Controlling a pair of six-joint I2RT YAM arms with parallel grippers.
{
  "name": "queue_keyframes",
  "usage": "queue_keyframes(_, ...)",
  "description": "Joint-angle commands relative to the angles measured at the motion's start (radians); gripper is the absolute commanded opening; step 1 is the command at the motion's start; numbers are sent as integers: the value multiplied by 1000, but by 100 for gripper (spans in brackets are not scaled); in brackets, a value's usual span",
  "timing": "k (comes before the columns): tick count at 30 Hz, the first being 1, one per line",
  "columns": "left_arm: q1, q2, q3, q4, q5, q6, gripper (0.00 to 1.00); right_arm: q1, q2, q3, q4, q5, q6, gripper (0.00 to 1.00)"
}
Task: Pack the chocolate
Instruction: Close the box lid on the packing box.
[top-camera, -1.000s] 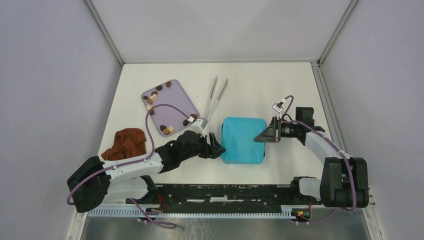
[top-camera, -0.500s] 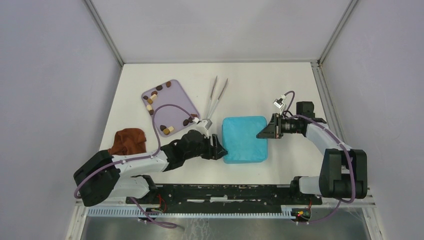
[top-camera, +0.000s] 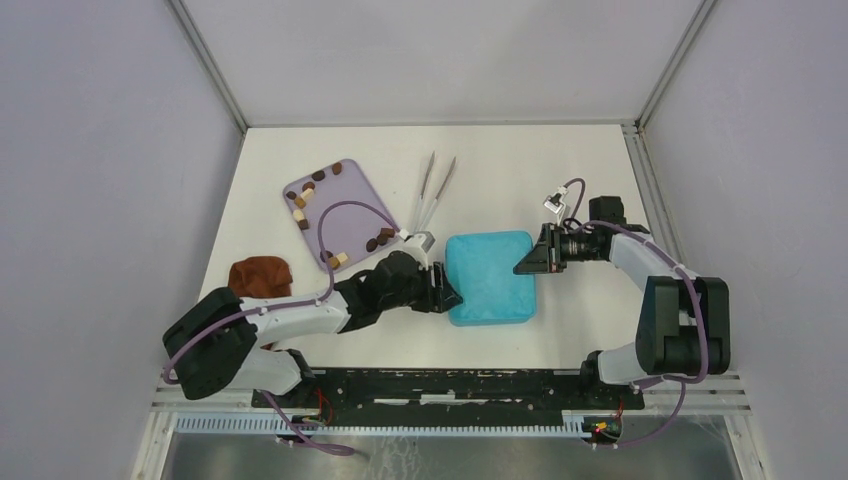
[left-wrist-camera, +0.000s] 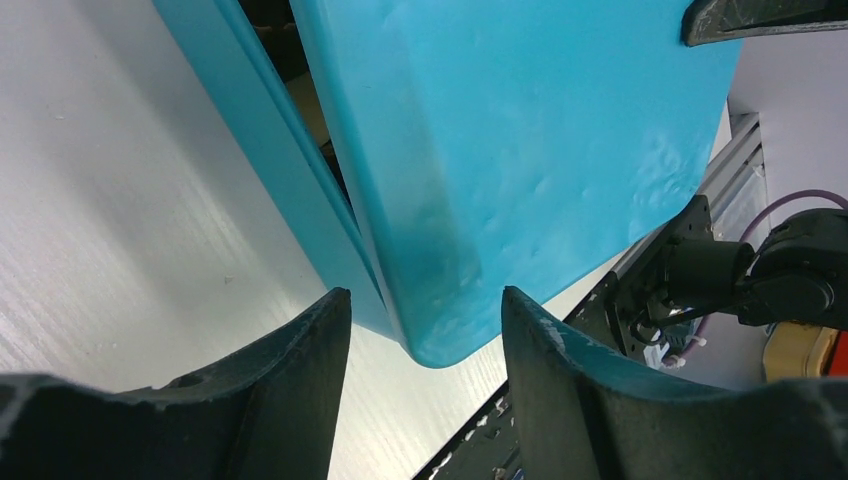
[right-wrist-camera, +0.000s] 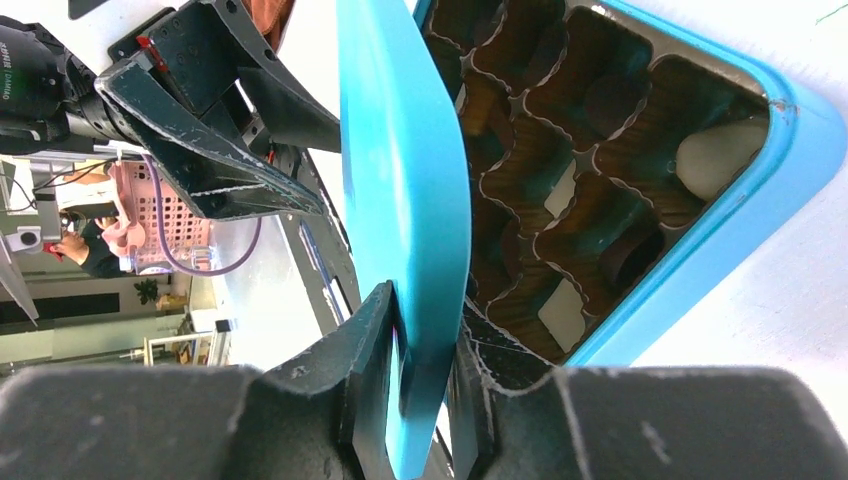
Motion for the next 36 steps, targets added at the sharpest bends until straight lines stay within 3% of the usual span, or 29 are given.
queue_keyframes(1, 3, 28, 65, -31, -15, 55, 62, -12, 20, 63, 9, 20, -38, 30)
queue_keyframes(6, 2, 55, 109, -84, -44, 62, 58, -14, 54, 85, -11, 48, -66, 34)
queue_keyframes(30, 5, 156, 227, -203, -51, 113, 57, -22, 108, 230, -89, 260, -234, 52)
queue_keyframes(36, 5, 156, 252, -223, -51, 122, 57, -23, 53, 307, -151, 283, -413, 52)
